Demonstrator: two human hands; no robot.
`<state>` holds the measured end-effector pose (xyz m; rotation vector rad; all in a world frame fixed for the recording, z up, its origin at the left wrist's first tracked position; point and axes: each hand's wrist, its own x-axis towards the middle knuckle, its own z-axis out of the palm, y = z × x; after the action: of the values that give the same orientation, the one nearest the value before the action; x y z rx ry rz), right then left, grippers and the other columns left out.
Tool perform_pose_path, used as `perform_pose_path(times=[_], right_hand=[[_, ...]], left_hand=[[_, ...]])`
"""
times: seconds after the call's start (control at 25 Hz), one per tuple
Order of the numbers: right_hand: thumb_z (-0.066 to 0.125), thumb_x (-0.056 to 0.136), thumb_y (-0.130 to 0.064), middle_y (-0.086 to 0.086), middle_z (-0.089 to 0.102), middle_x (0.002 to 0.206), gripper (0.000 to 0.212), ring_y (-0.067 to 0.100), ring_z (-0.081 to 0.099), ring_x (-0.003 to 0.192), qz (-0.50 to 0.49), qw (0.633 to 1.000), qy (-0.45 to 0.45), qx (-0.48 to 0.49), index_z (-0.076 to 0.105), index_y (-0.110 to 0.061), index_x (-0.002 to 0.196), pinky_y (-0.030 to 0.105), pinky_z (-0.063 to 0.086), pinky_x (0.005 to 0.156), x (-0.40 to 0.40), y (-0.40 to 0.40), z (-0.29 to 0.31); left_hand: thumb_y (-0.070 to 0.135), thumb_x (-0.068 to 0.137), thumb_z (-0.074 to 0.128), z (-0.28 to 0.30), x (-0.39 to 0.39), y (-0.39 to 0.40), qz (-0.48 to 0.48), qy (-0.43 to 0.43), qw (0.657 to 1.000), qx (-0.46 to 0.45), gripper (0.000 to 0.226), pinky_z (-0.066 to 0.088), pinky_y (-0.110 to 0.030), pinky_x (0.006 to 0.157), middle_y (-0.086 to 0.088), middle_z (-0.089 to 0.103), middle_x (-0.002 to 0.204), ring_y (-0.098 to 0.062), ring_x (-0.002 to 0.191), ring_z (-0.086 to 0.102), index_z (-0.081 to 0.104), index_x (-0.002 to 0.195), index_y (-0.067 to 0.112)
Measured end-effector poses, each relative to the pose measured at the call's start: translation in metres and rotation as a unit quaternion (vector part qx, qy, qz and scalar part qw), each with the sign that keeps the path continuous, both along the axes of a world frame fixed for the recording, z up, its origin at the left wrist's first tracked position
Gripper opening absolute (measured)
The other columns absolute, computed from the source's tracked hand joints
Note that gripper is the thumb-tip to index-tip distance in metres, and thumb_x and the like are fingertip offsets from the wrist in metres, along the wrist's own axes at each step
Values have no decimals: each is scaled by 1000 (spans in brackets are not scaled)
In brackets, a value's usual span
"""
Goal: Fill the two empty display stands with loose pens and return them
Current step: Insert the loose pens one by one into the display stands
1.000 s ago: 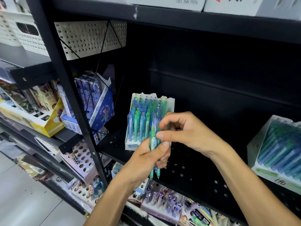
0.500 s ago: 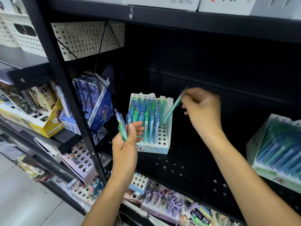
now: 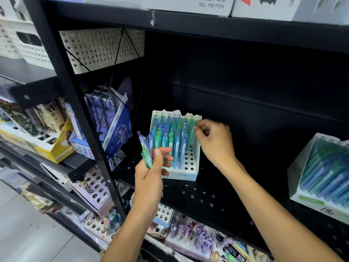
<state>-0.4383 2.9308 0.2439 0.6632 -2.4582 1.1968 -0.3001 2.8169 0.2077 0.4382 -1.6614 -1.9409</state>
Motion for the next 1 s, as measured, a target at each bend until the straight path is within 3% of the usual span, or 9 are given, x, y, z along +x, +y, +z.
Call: perform_pose_path(times=[0.2, 0.28, 0.36, 0.44, 0.6, 0.68, 0.8, 0.88, 1.0], right_hand=[[64, 93, -35, -2, 73, 92, 19, 21, 68, 87, -36, 986, -5, 161, 71, -20, 102, 31, 52, 74, -9, -7, 16], [65, 92, -37, -5, 67, 77, 18, 16, 63, 72, -44, 993, 47, 98, 68, -21, 98, 30, 50, 65, 4, -4, 24], [67, 92, -28, -3, 68, 75, 11, 10, 56, 61, 107, 993, 22, -51, 72, -18, 93, 28, 46, 58, 26, 0, 33], [69, 92, -20, 4, 71, 83, 10, 12, 53, 56, 267, 956, -95, -77, 75, -13, 96, 25, 43, 52, 47, 3, 41], [66, 92, -15, 13, 74, 86, 14, 21, 58, 61, 328, 913, -229, -84, 74, -7, 99, 31, 42, 51, 44, 15, 48], [66, 91, -20, 17, 74, 90, 16, 24, 55, 62, 331, 902, -264, -85, 75, -9, 99, 29, 40, 51, 39, 21, 46], [66, 92, -14, 17, 73, 82, 11, 17, 60, 63, 292, 927, -216, -93, 74, -8, 90, 23, 49, 54, 38, 24, 41], [63, 94, -9, 7, 74, 75, 14, 12, 61, 60, 221, 942, -175, -181, 73, -14, 85, 22, 52, 53, 33, 30, 44], [63, 95, -14, 2, 72, 72, 17, 11, 63, 60, 84, 948, -90, -292, 71, -21, 81, 22, 54, 56, 16, 45, 53]], left_hand=[[28, 103, 42, 2, -2, 5, -55, 7, 998, 11, 33, 48, -23, 63, -2, 66, 78, -13, 72, 58, 70, 98, 12], [21, 105, 43, 5, -3, 3, -104, 5, 995, 3, 31, 47, -24, 62, -3, 65, 77, -15, 70, 57, 70, 95, 12], [17, 105, 44, 8, -3, 2, -175, -11, 984, -23, 33, 46, -25, 61, -4, 65, 75, -17, 68, 56, 72, 88, 18], [16, 105, 44, 12, -3, 6, -238, -28, 969, -54, 38, 45, -25, 61, -5, 66, 74, -15, 64, 56, 70, 77, 22], [15, 105, 44, 16, -4, 15, -276, -18, 959, -66, 36, 46, -25, 63, -7, 64, 74, -16, 65, 56, 69, 81, 25], [17, 105, 44, 15, -6, 17, -266, -22, 961, -77, 32, 46, -24, 63, -4, 65, 74, -15, 66, 57, 67, 83, 21], [34, 100, 47, 15, -6, 20, -221, -55, 968, -108, 30, 47, -19, 72, 4, 71, 81, -7, 75, 63, 68, 90, 14], [50, 91, 44, 13, -3, 17, -169, -70, 971, -156, 43, 44, -14, 91, 15, 71, 104, 3, 102, 61, 69, 112, 21], [57, 90, 37, 12, 2, 4, -55, -44, 976, -205, 54, 36, -25, 111, 18, 57, 133, 1, 130, 45, 54, 135, 34]])
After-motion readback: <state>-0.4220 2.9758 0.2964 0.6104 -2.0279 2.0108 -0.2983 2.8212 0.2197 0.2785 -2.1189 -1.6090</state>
